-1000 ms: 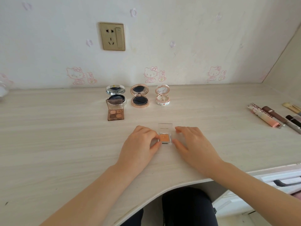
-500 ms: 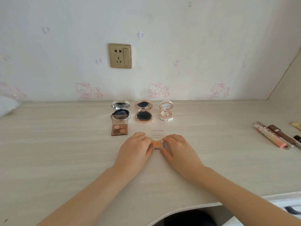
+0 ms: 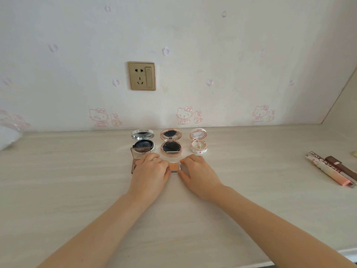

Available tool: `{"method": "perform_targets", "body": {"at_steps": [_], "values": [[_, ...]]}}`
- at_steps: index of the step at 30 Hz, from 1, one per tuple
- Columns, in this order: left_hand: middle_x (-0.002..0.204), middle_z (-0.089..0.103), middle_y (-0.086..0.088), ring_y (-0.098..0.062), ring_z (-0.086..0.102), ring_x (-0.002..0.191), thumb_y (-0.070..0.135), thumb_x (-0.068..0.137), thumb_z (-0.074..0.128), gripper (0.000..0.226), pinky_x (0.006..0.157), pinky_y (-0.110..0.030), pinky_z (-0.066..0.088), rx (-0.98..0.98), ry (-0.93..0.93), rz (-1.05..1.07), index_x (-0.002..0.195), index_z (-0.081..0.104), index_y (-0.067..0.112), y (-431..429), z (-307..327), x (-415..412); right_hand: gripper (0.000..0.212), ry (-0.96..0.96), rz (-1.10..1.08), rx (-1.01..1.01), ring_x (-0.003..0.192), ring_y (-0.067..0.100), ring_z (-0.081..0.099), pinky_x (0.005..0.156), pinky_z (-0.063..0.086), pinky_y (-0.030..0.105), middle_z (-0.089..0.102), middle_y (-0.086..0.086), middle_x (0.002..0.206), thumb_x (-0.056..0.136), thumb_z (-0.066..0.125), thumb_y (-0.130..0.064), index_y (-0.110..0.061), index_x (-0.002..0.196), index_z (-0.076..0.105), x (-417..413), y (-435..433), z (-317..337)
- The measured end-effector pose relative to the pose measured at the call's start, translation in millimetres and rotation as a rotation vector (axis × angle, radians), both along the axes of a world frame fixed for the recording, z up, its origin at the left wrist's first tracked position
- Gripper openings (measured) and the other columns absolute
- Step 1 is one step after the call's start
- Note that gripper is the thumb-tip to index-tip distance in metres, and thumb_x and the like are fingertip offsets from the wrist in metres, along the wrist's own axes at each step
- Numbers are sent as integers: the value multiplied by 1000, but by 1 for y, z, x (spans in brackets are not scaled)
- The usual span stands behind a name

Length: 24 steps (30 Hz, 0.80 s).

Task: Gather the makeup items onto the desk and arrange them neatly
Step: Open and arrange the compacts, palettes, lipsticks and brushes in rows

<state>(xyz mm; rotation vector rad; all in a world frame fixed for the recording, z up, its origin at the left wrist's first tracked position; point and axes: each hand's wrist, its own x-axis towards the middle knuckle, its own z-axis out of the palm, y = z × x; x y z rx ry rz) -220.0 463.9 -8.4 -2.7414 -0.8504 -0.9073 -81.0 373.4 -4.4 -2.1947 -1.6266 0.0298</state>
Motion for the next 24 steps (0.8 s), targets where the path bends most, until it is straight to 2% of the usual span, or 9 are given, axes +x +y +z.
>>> {"method": "perform_targets", "body": {"at_steps": [6,10,12,17,21,24], "values": [[65,66,11,-16,65,84,24,61,86,16,77,-25,30,-2,8,5,64,70,22,6,-1,3,34,-10,14,23,118,24,44,97,40,33,52,4,124,95,48,-31,-12,121,56,1,5,0],[69,67,12,-14,64,89,27,66,83,13,75,-28,47,-48,23,13,68,70,22,6,-4,2,32,1,19,45,116,25,45,96,40,32,53,5,123,95,48,-30,-11,120,56,1,5,-2],[72,68,12,-15,64,90,26,67,82,13,71,-28,50,-70,18,4,70,70,21,5,-4,1,33,0,18,43,118,25,45,97,38,30,53,4,124,96,47,-30,-12,122,54,1,3,-1],[84,68,11,-15,63,91,23,68,79,14,77,-24,44,-47,-22,-54,79,71,20,-3,-2,1,43,8,15,25,131,19,36,105,33,28,49,3,136,97,46,-29,-14,137,42,6,-10,4],[80,68,7,-18,63,90,17,71,78,12,75,-30,54,-74,-48,-145,80,71,16,-20,1,10,42,-17,-13,24,133,17,35,104,34,28,49,1,138,97,45,-29,-15,137,42,20,-35,7],[78,68,6,-17,64,91,16,73,76,9,71,-32,55,-99,-47,-208,80,71,15,-39,4,24,40,-60,-47,44,131,16,38,101,37,27,50,0,136,97,45,-28,-16,135,45,34,-60,9]]}}
